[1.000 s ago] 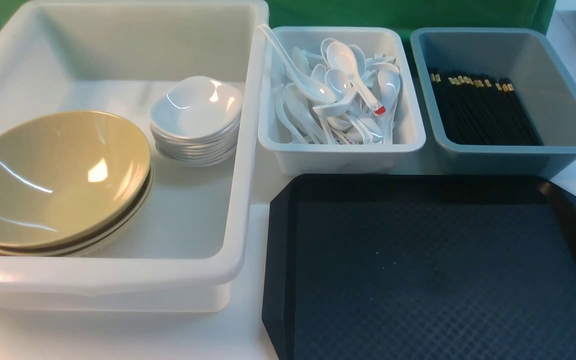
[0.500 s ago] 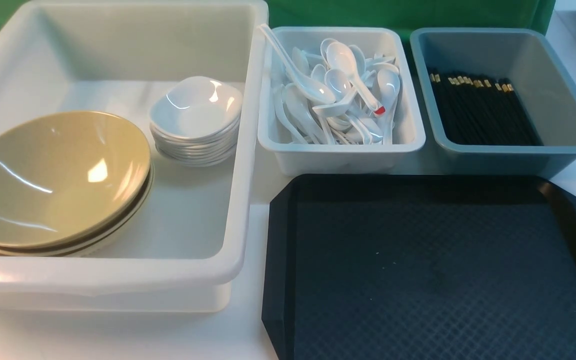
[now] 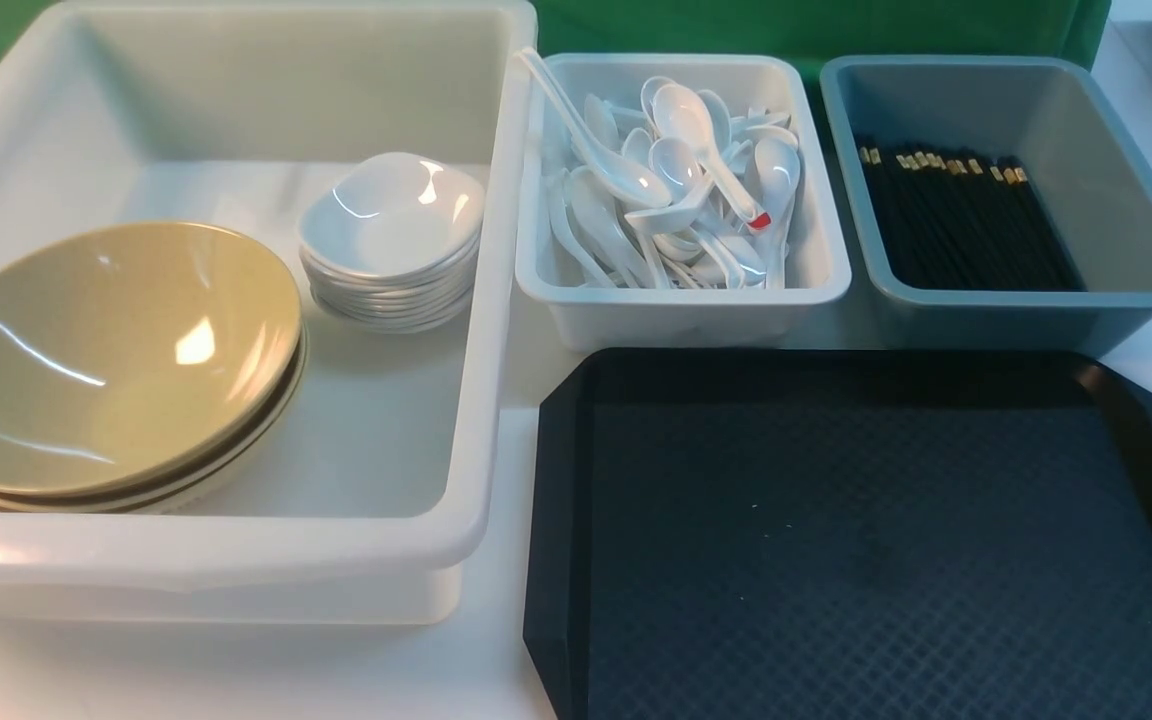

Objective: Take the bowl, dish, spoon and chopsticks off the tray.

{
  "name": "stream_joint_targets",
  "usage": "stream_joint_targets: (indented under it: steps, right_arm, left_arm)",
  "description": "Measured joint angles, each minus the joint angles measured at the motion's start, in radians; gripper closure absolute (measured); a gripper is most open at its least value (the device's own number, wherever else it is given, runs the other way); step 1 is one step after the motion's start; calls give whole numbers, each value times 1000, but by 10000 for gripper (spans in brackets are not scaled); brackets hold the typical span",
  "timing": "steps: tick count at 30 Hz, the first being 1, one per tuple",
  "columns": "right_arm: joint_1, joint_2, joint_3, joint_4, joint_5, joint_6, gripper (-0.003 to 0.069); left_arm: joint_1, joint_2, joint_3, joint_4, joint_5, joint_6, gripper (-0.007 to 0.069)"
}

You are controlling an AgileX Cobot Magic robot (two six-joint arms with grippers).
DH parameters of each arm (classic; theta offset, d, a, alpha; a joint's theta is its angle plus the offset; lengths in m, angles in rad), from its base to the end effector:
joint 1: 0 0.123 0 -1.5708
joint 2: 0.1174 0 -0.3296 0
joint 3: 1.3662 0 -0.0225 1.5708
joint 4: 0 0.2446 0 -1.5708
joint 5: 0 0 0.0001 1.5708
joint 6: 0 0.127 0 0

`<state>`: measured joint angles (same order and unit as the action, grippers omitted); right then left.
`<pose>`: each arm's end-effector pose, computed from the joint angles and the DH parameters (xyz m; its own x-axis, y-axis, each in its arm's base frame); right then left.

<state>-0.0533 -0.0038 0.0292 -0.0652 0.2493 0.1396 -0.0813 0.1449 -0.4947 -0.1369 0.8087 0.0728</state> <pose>0.0399 -0.0042 0.1742 -0.1798 0.0860 -0.9799 0.0830 0.9939 0.0720 0.0106 -0.0135 0.2869 -0.3614 0.0074 -0.9324 0.1647 0.9847 -0.0560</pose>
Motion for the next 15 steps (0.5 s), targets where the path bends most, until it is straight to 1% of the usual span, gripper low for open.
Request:
stream_joint_targets:
  steps: [1, 3, 15]
  right_arm:
    - [-17, -5, 0, -9, 34, 3, 614]
    - [-18, -7, -1, -14, 73, 0, 614]
    - [-8, -8, -1, -15, 78, -4, 613]
  left_arm:
    - [0, 0, 0, 0, 0, 0, 636]
    - [0, 0, 0, 0, 3, 0, 636]
    - [0, -1, 0, 0, 3, 0, 636]
